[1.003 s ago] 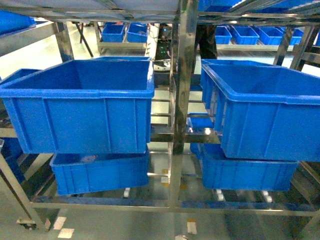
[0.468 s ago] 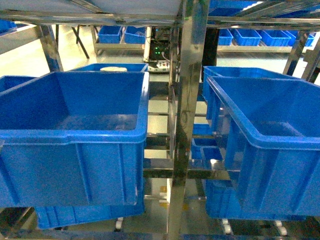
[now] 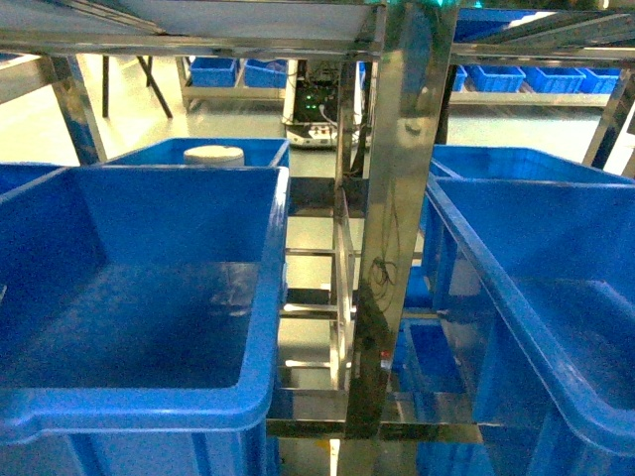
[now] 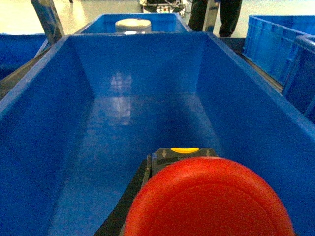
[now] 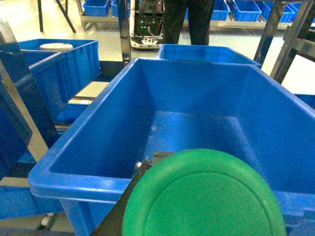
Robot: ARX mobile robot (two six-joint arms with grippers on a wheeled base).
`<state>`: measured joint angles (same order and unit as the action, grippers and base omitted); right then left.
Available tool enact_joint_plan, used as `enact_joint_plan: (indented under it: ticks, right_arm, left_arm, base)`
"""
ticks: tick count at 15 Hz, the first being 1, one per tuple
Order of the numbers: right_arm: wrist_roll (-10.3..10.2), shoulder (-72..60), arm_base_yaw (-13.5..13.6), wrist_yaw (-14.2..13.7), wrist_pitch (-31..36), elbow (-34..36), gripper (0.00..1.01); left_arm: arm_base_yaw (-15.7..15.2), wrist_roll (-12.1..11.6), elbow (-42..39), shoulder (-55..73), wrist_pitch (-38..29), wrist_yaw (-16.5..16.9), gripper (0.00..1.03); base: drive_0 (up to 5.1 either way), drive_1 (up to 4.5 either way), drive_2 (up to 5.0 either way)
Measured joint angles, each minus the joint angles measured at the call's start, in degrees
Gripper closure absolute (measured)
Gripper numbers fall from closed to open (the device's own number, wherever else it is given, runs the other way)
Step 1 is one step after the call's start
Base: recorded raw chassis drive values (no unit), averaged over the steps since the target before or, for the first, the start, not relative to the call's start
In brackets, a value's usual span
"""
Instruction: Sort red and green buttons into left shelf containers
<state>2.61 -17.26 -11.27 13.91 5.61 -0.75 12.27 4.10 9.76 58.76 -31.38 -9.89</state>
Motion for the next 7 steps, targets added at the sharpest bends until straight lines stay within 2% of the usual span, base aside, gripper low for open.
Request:
enact_joint_plan:
  ticks: [4, 5, 7]
  right_arm:
    - [0.0, 0.1, 0.0, 0.0, 0.3, 0.0, 0.75]
    - [0.2, -2.3, 0.0, 0.5, 3.9, 0.0, 0.75]
    - [0.9, -12.8, 1.7, -1.3, 13.1, -0.2, 0.75]
  left_arm:
    - [0.0, 0.0, 0.0, -0.4, -0.4, 0.0, 0.77]
    - [0.0, 0.0, 0.0, -0.4, -0.3, 0.0, 0.77]
    - [0.0, 0.0, 0.0, -0.4, -0.2, 0.0, 0.77]
  base:
    - [0.0, 0.0, 0.0]
    - [0.0, 0.0, 0.0]
    - [0.0, 0.0, 0.0]
